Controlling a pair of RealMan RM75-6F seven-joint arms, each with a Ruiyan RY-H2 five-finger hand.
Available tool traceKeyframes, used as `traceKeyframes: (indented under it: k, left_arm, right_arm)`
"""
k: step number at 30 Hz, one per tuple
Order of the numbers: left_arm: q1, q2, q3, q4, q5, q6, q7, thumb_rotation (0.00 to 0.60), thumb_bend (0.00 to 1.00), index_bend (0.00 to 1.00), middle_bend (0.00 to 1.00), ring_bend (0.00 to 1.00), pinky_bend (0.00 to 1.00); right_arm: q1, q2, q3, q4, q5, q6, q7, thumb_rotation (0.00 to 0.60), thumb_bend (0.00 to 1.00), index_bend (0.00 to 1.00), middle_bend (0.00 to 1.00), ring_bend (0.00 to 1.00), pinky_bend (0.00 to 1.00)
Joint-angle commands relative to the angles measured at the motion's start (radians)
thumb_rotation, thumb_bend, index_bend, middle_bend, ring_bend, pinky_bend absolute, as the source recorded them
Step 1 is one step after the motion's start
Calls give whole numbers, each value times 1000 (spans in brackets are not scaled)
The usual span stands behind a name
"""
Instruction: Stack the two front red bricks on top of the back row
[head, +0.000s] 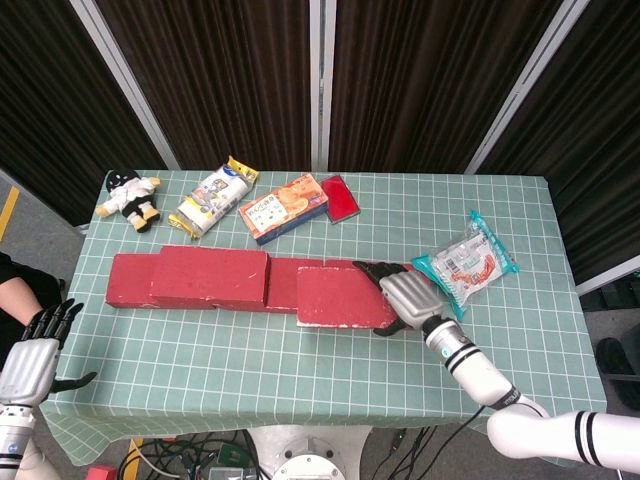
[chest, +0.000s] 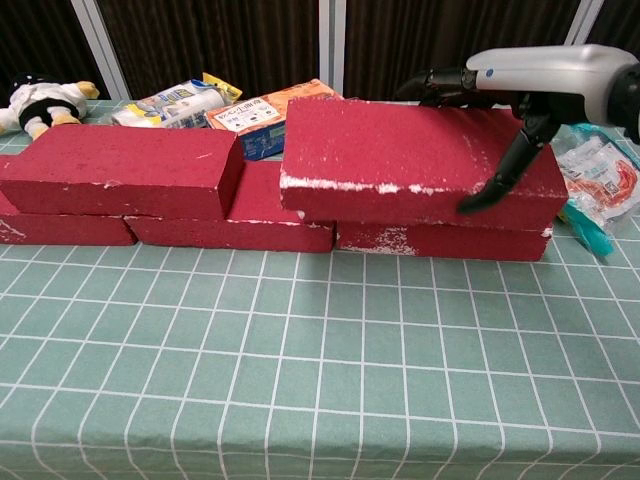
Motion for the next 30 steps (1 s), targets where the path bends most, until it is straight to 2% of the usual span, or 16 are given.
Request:
traceKeyframes:
  k: [1,5,11,19,30]
  left_arm:
    - [1,4,-1,1,1,0,-9,600,0,51,0,0,0]
    - [0,5,-2,6,2,-4,-22,600,0,52,0,0,0]
    - [-1,1,-3,14,3,-7,-30,600,0,52,0,0,0]
    - [-1,1,-4,20,7,-9,-38,600,0,51,0,0,0]
    - [-3,-8,-5,46,-3,-28,-70,600,0,51,0,0,0]
  right_arm:
    - [66,0,42,55,91,-66,14,600,107,0,209,122,186]
    - [128,-10,57,122,183,-128,24,600,107,0,209,122,185]
    - [193,-58,45,226,245,-208,48,600,105,0,209,122,185]
    - [224,-123,25,285,236,-211,78,600,106,0,210,122,185]
    - [260,-157,-5,287,266,-171,59,600,106,0,213,127,186]
